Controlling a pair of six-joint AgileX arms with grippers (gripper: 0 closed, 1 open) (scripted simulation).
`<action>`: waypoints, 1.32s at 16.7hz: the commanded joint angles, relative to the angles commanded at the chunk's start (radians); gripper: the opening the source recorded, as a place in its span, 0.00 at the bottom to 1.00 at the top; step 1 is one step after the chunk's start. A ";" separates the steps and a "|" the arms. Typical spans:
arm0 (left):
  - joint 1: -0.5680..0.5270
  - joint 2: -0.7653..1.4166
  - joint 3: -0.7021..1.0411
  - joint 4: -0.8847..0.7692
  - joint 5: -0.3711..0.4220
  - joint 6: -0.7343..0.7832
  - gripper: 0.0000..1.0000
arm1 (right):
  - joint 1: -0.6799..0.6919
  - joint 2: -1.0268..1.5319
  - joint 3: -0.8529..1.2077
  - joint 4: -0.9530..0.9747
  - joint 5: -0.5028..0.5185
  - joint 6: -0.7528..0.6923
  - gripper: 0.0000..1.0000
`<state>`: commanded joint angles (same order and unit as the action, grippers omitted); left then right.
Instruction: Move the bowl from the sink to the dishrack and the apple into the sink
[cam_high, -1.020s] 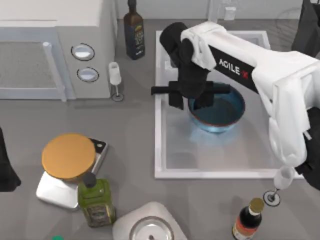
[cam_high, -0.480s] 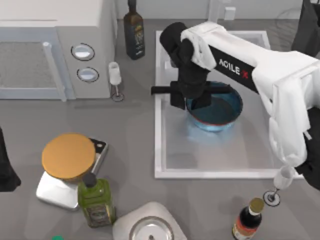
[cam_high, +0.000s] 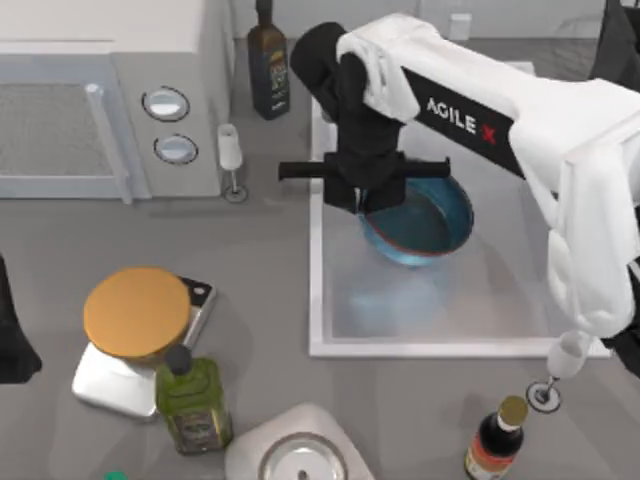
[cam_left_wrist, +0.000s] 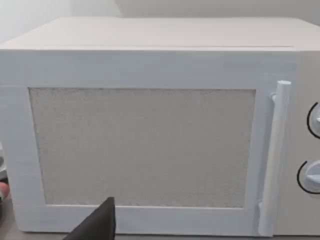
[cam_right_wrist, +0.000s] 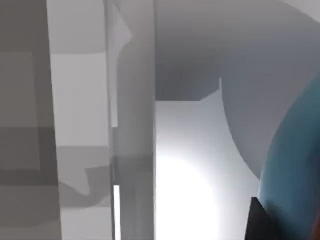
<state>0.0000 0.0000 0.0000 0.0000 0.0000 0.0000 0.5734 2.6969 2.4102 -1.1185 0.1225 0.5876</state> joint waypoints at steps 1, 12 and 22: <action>0.000 0.000 0.000 0.000 0.000 0.000 1.00 | 0.025 -0.057 -0.031 -0.027 0.003 0.024 0.00; 0.000 0.000 0.000 0.000 0.000 0.000 1.00 | 0.351 -0.816 -0.457 -0.387 0.042 0.346 0.00; 0.000 0.000 0.000 0.000 0.000 0.000 1.00 | 0.403 -0.938 -0.534 -0.448 0.046 0.404 0.00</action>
<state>0.0000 0.0000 0.0000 0.0000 0.0000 0.0000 0.9765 1.7593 1.8763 -1.5669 0.1687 0.9921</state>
